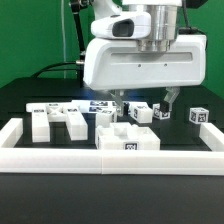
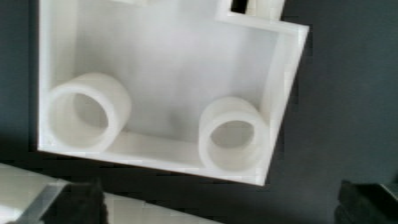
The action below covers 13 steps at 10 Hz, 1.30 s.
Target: Assemble chair
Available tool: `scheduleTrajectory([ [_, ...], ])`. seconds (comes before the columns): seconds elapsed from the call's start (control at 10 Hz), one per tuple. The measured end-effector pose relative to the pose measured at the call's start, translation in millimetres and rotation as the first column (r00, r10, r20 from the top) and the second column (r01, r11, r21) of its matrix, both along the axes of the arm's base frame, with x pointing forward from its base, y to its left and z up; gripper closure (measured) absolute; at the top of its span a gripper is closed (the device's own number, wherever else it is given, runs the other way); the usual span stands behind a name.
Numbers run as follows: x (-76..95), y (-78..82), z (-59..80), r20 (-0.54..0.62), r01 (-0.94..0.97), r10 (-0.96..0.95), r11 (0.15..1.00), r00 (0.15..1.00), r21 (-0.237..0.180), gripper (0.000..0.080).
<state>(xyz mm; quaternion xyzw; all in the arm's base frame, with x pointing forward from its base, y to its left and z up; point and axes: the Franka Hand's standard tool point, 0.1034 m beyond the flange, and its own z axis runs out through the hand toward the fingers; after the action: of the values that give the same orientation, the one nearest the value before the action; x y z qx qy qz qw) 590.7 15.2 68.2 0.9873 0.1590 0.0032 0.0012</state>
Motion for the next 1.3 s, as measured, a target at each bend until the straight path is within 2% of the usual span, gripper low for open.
scheduleTrajectory([
  [0.3,-5.5,-12.3,-20.4,-0.014,0.002,-0.002,1.000,1.000,-0.004,0.0150],
  [0.5,-18.3,-2.7,-36.5,-0.016,0.009,-0.009,1.000,1.000,-0.001,0.0150],
  [0.7,-23.0,4.5,-40.2,-0.025,-0.003,0.003,1.000,1.000,-0.001,0.0150],
  [1.1,-28.3,9.3,-51.5,-0.038,-0.011,0.011,1.000,0.999,0.001,0.0150],
  [1.3,-27.1,9.7,-51.3,-0.033,-0.012,0.012,1.000,0.999,0.001,0.0158],
])
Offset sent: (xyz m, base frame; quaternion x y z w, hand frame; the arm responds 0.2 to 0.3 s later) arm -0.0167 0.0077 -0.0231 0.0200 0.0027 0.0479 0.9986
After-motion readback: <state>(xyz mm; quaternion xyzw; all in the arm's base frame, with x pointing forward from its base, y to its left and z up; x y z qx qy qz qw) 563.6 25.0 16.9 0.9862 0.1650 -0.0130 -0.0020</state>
